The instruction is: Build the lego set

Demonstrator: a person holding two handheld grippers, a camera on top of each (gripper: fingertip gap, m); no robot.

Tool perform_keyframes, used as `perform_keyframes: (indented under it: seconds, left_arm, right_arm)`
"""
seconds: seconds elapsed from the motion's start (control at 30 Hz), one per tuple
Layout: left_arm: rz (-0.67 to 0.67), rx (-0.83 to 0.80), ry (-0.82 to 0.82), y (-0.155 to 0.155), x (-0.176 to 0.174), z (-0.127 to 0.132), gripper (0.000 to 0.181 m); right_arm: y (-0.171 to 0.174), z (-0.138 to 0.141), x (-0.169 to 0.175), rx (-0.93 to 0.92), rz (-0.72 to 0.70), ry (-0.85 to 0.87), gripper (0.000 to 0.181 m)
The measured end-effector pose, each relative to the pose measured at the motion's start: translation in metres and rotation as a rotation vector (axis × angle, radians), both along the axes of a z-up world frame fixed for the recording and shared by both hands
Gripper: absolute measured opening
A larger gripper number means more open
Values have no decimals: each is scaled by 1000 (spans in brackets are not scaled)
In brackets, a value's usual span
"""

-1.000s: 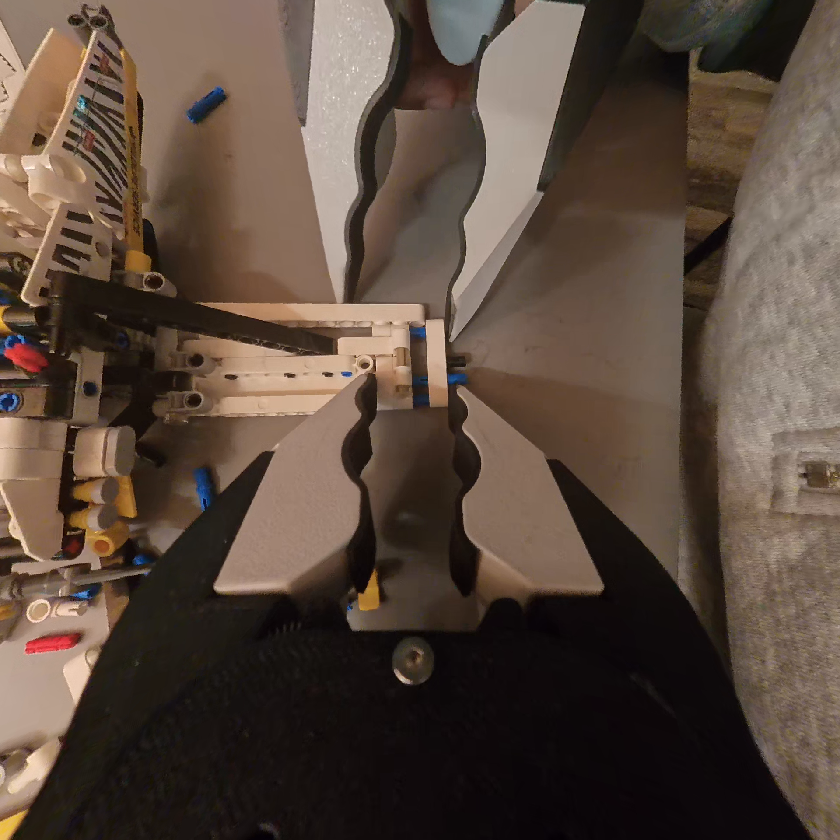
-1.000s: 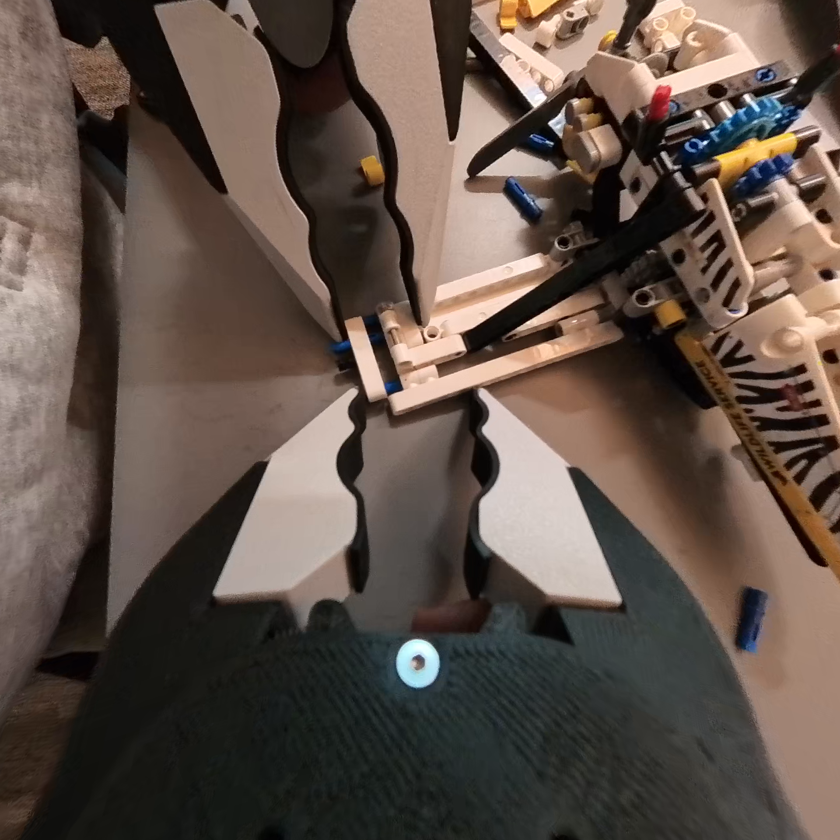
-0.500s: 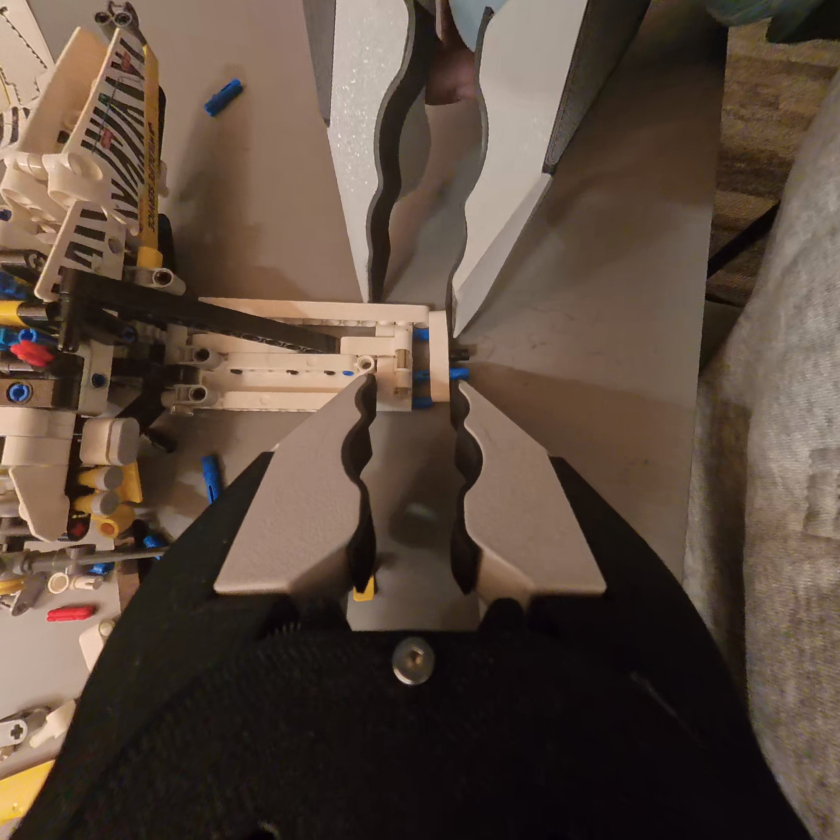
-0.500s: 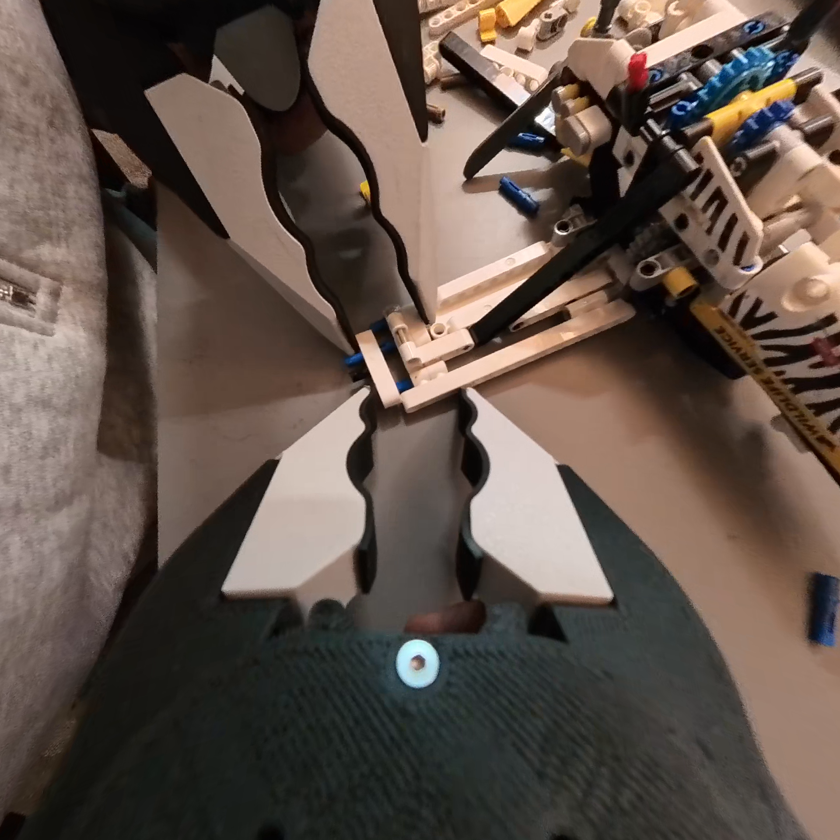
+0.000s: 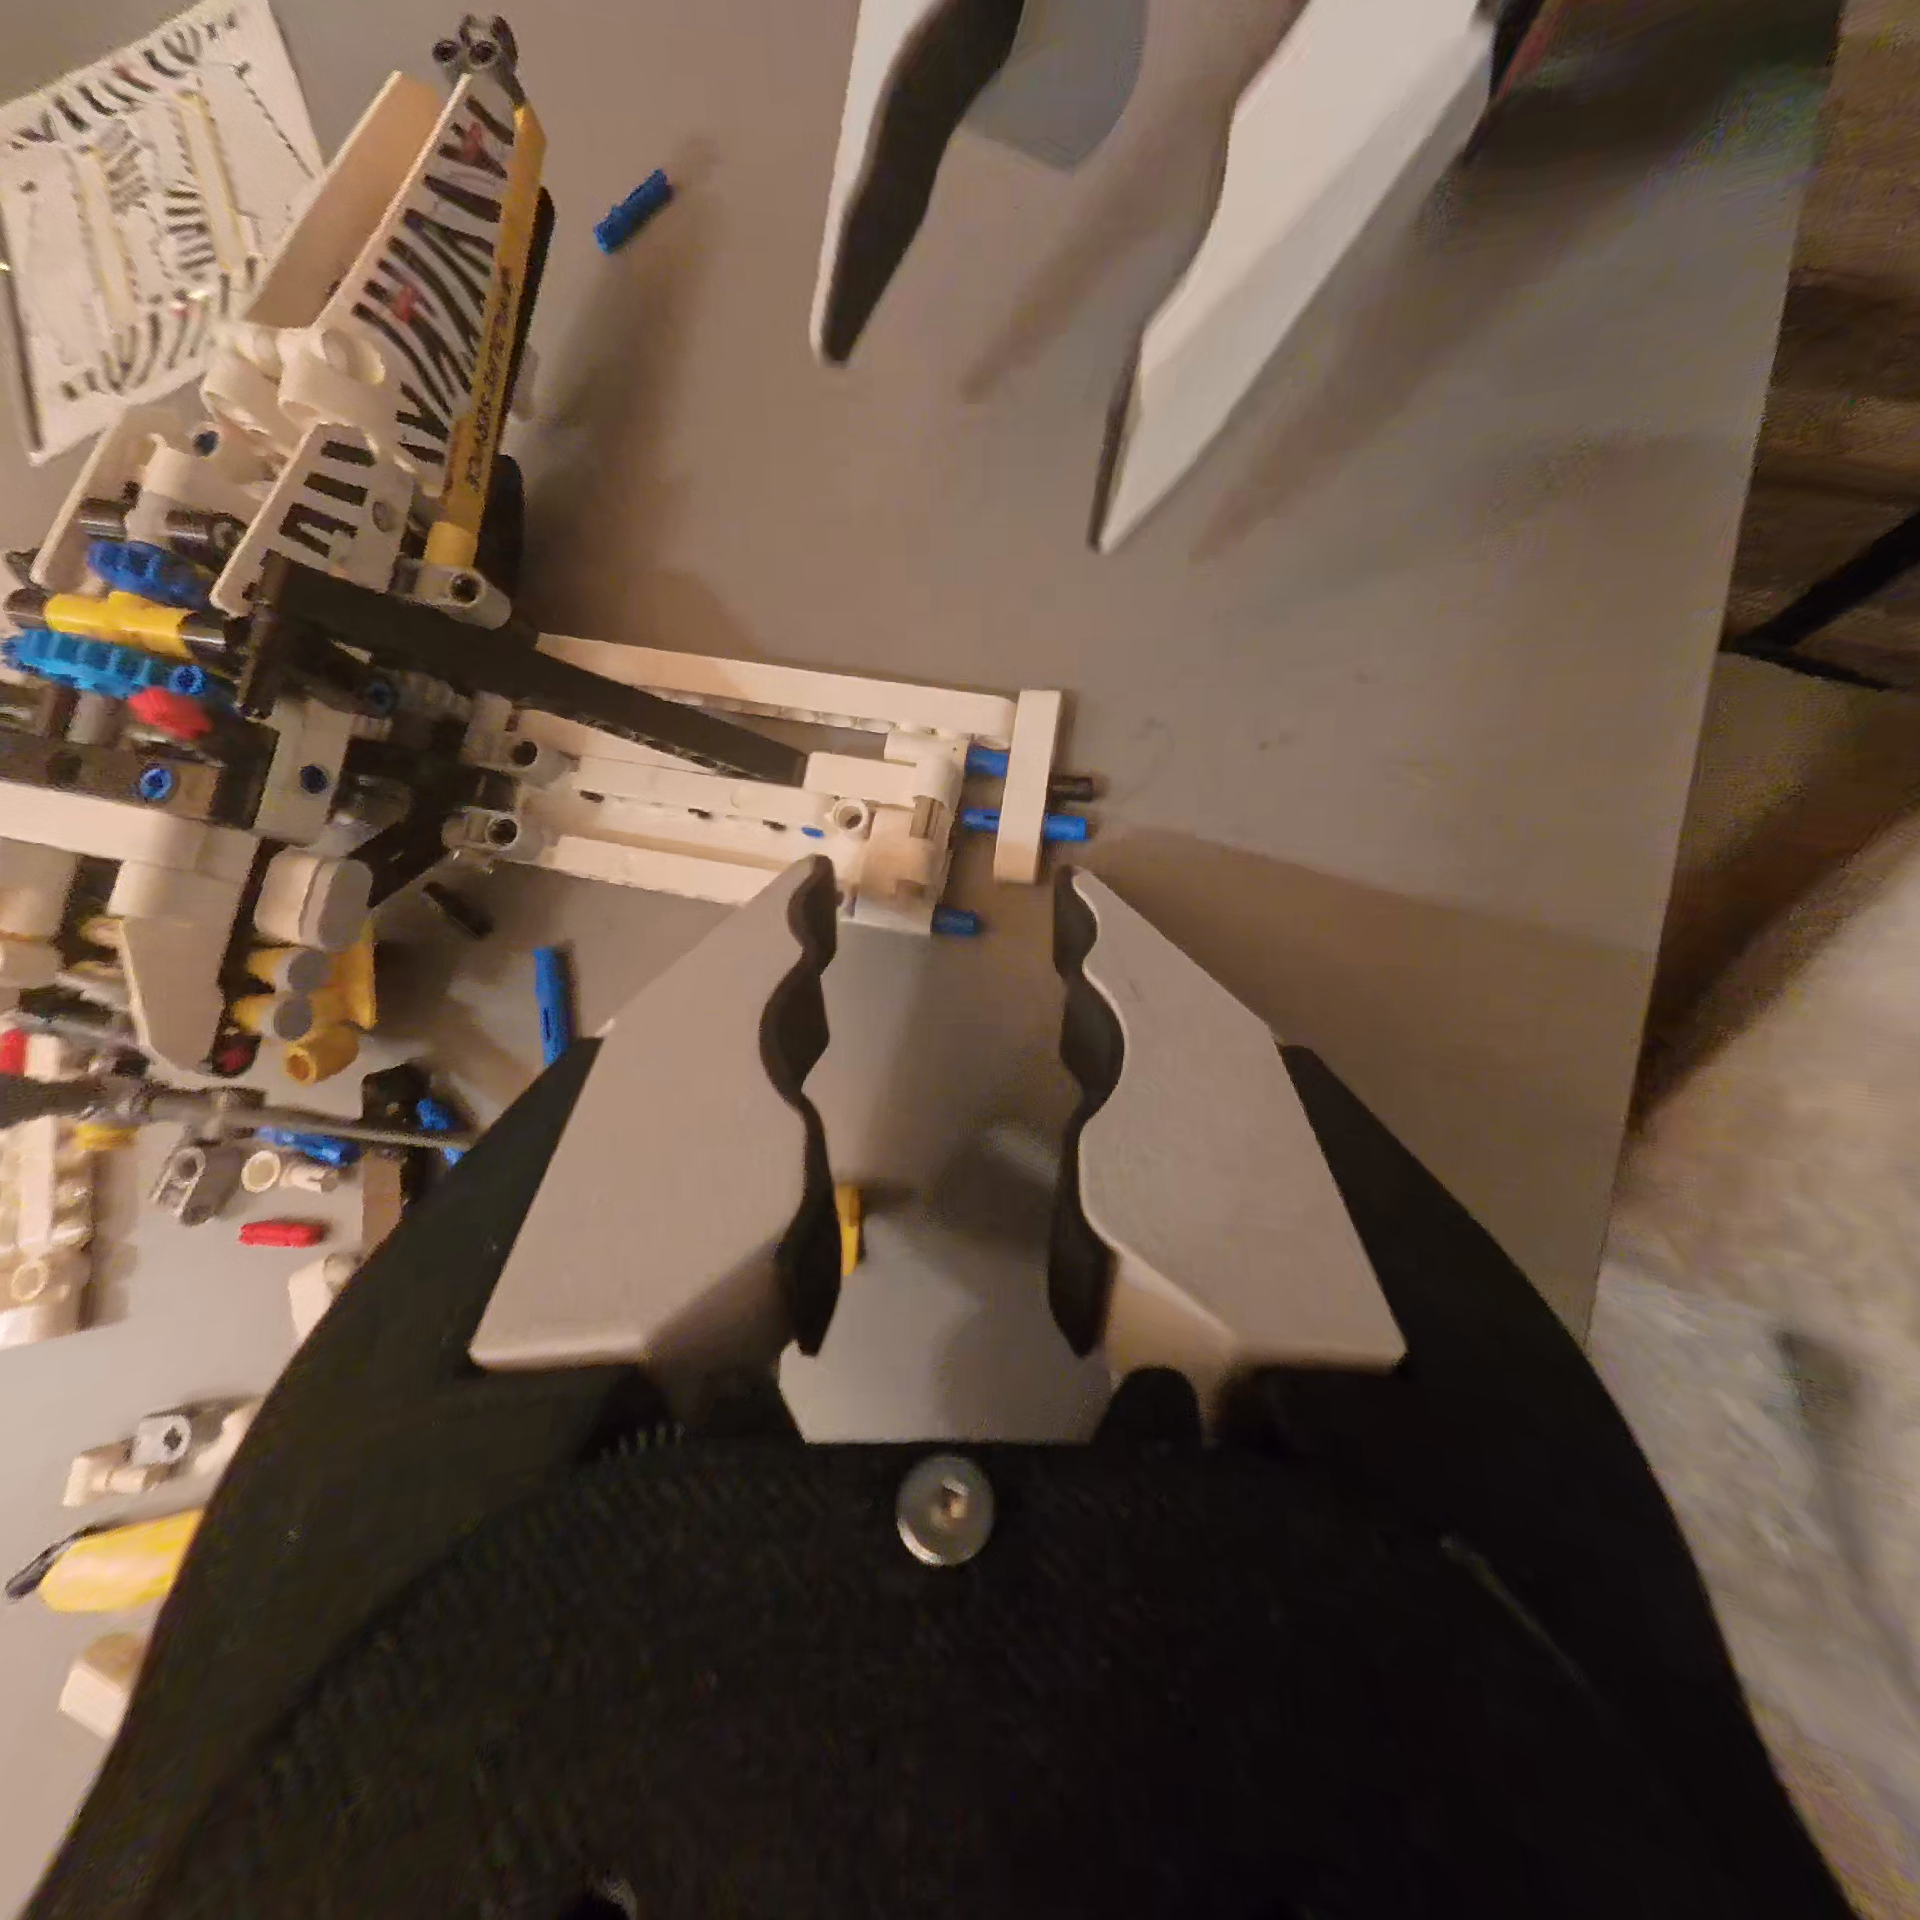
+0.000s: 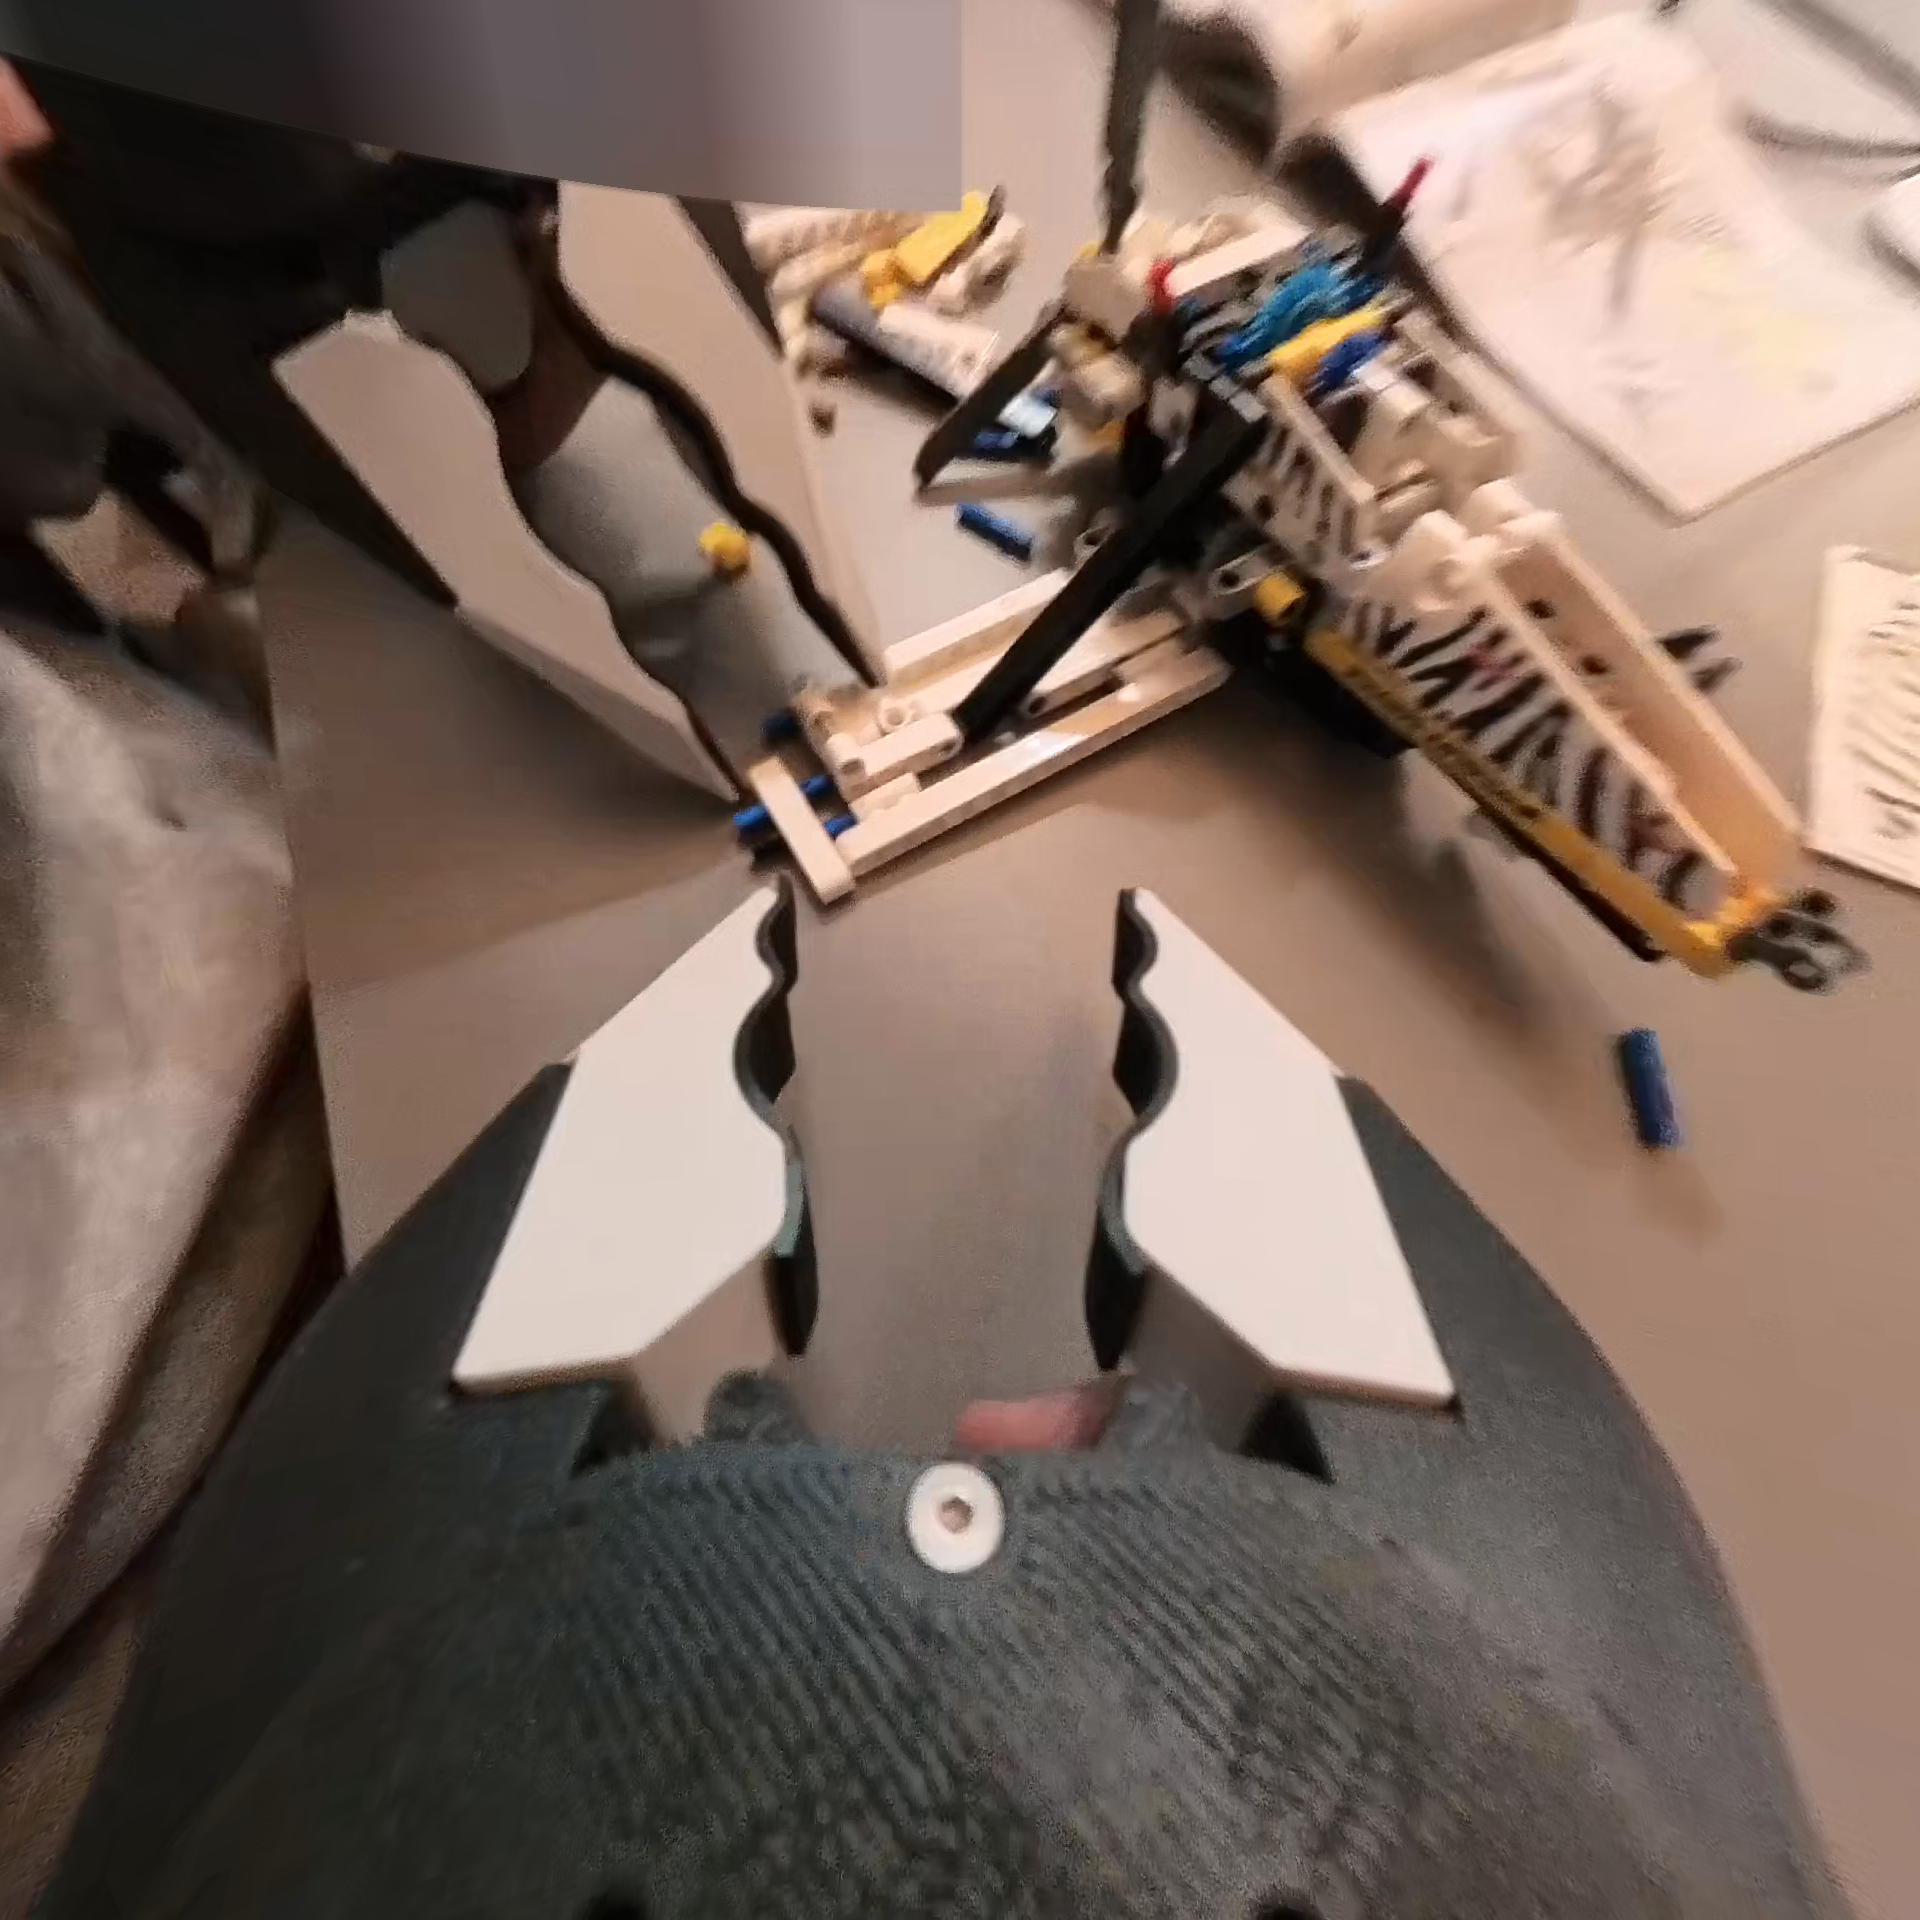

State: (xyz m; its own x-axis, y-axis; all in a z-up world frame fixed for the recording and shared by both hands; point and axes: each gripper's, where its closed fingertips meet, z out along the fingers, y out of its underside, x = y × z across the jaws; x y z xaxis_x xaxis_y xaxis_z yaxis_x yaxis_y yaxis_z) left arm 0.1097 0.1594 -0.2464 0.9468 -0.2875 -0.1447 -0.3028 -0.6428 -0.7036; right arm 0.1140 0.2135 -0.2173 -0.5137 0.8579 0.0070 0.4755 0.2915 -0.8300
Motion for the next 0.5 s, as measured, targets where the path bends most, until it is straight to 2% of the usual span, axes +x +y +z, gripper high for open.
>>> perform_keyframes:
  seconds: [0.13, 0.27, 0.33, 0.4, 0.43, 0.5]
  left_arm:
    - [60, 70, 47, -3, -8, 4, 46]
    - [116, 177, 96, -4, -17, 19, 47]
    - [162, 174, 124, -4, -25, 19, 51]
    - [230, 157, 173, -3, -37, 16, 61]
    - [255, 149, 200, -3, -41, 14, 66]
    - [278, 160, 235, -3, -44, 16, 71]
  right_arm:
    - [23, 35, -7, -128, -190, 249, 57]
    - [47, 71, -4, -258, -325, 473, 54]
    - [61, 83, -5, -346, -410, 536, 50]
    - [68, 85, -6, -432, -485, 532, 60]
    - [65, 88, -6, -502, -493, 547, 63]
    - [48, 96, -6, -625, -424, 568, 64]
